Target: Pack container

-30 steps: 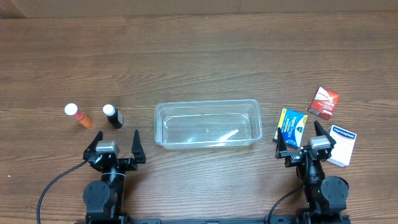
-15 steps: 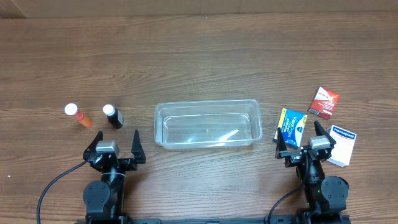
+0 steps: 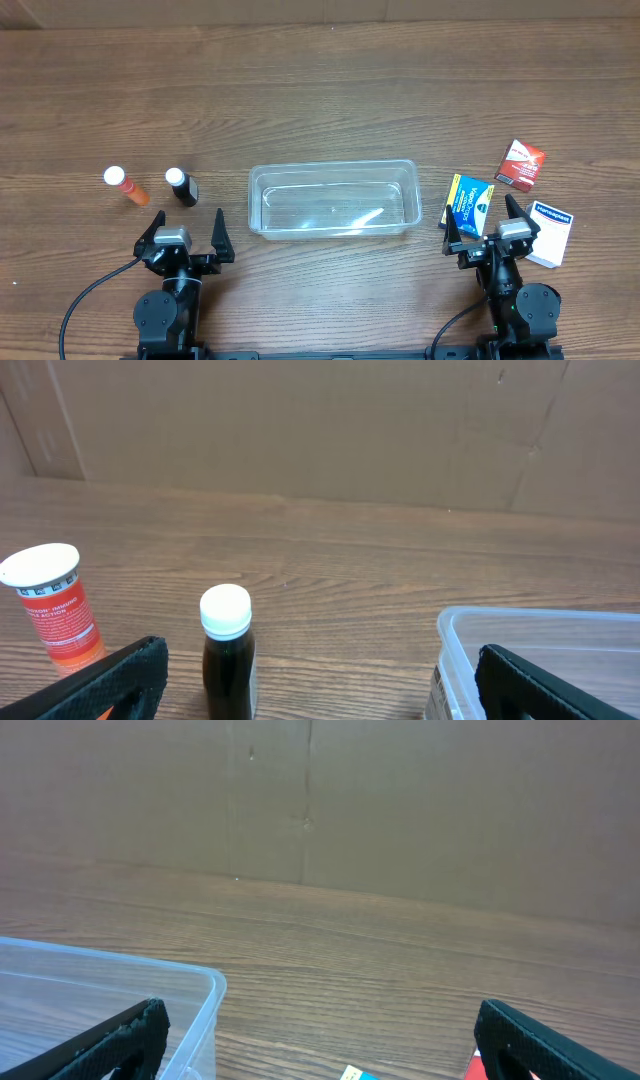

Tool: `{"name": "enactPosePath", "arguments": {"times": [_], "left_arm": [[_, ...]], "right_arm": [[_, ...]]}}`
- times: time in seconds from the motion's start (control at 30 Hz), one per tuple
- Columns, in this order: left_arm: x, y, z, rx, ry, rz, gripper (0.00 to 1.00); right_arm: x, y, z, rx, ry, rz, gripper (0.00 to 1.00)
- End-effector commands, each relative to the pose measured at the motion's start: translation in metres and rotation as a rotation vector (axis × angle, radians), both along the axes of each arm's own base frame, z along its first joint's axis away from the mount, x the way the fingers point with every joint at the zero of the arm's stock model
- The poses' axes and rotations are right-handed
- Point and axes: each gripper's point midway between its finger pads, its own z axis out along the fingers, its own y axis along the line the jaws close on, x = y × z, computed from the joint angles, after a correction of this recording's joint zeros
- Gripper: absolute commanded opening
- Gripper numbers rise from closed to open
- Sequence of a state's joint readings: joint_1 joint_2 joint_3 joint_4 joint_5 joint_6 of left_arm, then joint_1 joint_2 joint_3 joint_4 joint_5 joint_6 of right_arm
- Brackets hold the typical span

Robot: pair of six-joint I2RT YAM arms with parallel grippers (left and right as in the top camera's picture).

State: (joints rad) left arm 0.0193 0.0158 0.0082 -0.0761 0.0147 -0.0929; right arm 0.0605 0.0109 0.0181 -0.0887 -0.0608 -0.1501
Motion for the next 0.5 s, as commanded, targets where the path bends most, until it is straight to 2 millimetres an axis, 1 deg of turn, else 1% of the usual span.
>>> {"name": "enactPosePath", "arguments": {"times": [0.0, 0.13, 0.17, 0.23, 0.33, 0.47], "left_arm": [[0.000, -0.001, 0.000, 0.018, -0.003, -0.004, 1.00], [0.000, -0.001, 0.001, 0.017, -0.007, -0.007, 1.00], [0.000, -0.001, 0.007, -0.024, -0.026, -0.005, 1.00], [-0.001, -0.001, 0.017, -0.036, -0.045, -0.003, 1.00], [-0.010, -0.004, 0.045, -0.038, -0.030, -0.019, 1.00], [-0.015, -0.004, 0.084, -0.037, 0.027, -0.017, 1.00]], "right_arm": [[0.000, 0.003, -0.001, 0.044, -0.001, 0.016, 1.00], [0.000, 0.003, -0.001, 0.247, 0.030, 0.009, 1.00], [0.000, 0.003, -0.001, 0.265, 0.032, 0.008, 1.00], [-0.001, 0.003, 0.002, 0.266, 0.034, 0.009, 1.00], [-0.006, 0.003, 0.017, 0.286, 0.059, 0.009, 1.00], [-0.009, 0.003, 0.038, 0.297, 0.173, -0.010, 1.00]]}}
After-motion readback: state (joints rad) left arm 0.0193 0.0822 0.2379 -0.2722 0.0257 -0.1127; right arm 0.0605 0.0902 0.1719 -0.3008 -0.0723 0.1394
